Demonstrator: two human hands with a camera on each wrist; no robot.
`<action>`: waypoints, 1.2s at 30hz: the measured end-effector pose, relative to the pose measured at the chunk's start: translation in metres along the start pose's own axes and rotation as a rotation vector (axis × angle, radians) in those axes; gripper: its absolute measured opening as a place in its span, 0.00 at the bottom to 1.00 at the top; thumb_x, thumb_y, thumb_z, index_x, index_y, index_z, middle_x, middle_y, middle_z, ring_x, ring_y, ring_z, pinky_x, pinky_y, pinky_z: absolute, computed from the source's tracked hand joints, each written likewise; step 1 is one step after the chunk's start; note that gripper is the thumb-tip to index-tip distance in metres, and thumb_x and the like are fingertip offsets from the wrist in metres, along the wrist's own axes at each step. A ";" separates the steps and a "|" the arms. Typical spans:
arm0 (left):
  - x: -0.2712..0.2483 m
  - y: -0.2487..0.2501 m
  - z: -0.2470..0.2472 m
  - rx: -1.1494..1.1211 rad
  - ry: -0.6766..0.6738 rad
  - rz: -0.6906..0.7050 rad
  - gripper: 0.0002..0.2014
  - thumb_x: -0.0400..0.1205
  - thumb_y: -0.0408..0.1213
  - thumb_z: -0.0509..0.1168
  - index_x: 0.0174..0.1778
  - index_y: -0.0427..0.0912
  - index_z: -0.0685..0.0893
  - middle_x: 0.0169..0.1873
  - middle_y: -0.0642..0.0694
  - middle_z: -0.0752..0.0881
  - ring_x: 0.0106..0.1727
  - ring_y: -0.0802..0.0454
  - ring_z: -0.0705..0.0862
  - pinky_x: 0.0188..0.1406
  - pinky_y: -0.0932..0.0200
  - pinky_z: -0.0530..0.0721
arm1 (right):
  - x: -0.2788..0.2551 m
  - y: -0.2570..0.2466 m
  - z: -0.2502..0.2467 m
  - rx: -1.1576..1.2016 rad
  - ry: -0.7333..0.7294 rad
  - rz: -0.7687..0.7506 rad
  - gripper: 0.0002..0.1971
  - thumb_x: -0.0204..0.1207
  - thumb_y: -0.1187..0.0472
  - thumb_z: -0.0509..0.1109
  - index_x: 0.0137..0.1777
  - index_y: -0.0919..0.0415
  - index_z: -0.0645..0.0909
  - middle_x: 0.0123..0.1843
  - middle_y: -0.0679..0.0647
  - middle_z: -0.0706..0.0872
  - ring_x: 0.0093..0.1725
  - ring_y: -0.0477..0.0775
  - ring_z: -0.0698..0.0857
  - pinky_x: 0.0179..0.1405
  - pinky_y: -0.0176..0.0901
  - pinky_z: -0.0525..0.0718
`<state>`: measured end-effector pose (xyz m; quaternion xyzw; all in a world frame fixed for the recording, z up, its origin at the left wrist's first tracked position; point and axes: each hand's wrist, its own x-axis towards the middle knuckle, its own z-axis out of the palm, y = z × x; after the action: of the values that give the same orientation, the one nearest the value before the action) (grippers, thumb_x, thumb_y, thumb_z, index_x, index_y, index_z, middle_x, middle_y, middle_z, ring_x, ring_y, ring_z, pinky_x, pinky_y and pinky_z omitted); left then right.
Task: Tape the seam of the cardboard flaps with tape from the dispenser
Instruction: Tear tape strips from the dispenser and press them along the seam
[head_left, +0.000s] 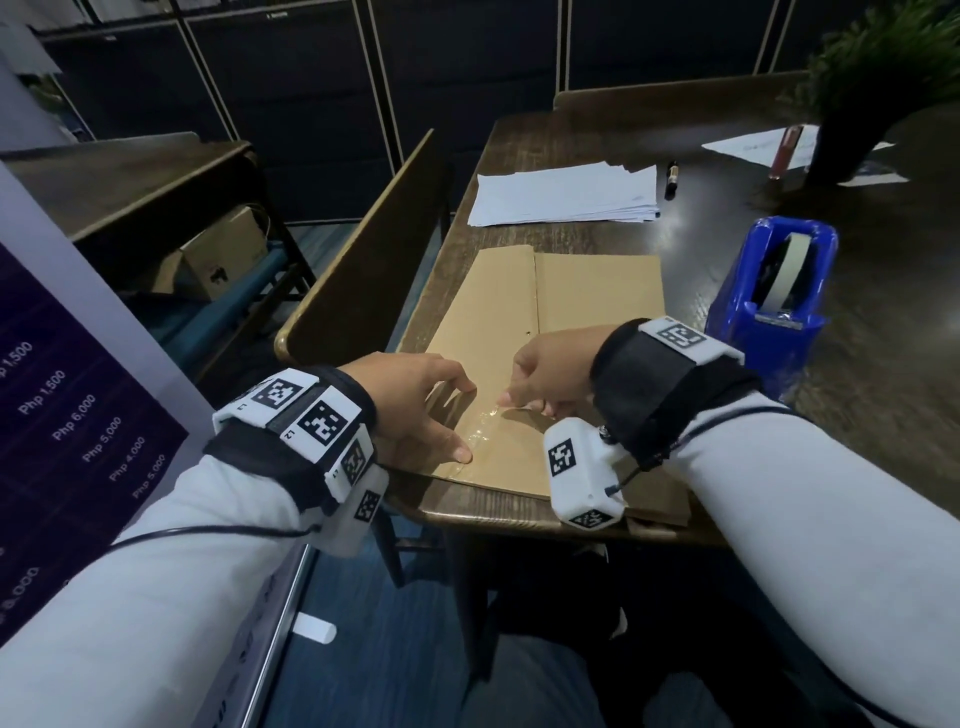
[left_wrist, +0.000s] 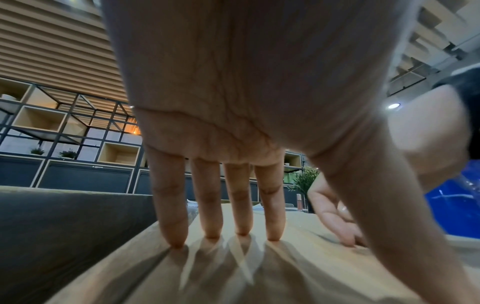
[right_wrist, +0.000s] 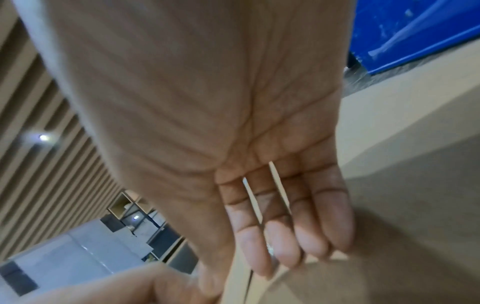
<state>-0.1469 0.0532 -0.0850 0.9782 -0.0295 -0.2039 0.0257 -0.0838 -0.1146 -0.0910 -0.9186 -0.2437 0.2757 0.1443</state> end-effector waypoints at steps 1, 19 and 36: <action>0.002 0.000 -0.002 -0.022 -0.017 -0.016 0.39 0.63 0.63 0.76 0.71 0.63 0.72 0.71 0.59 0.75 0.70 0.52 0.75 0.66 0.52 0.76 | -0.006 0.003 -0.001 0.059 0.034 -0.016 0.19 0.81 0.49 0.65 0.58 0.67 0.81 0.44 0.55 0.85 0.43 0.54 0.81 0.50 0.47 0.81; 0.034 0.106 -0.030 -0.566 0.683 0.275 0.10 0.85 0.44 0.62 0.51 0.50 0.89 0.49 0.56 0.89 0.52 0.60 0.84 0.53 0.62 0.80 | -0.078 0.092 -0.022 -0.016 1.303 -0.268 0.13 0.85 0.58 0.55 0.51 0.63 0.79 0.50 0.55 0.78 0.53 0.54 0.75 0.53 0.39 0.68; 0.058 0.199 -0.021 -0.901 0.348 0.353 0.26 0.83 0.55 0.58 0.51 0.32 0.88 0.51 0.30 0.87 0.55 0.37 0.85 0.62 0.38 0.79 | -0.078 0.164 -0.048 0.453 0.974 -0.029 0.37 0.79 0.32 0.47 0.73 0.61 0.73 0.67 0.56 0.79 0.67 0.54 0.76 0.65 0.46 0.72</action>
<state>-0.0946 -0.1487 -0.0764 0.8696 -0.0988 -0.0231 0.4832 -0.0527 -0.2994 -0.0838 -0.8826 -0.0958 -0.1386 0.4388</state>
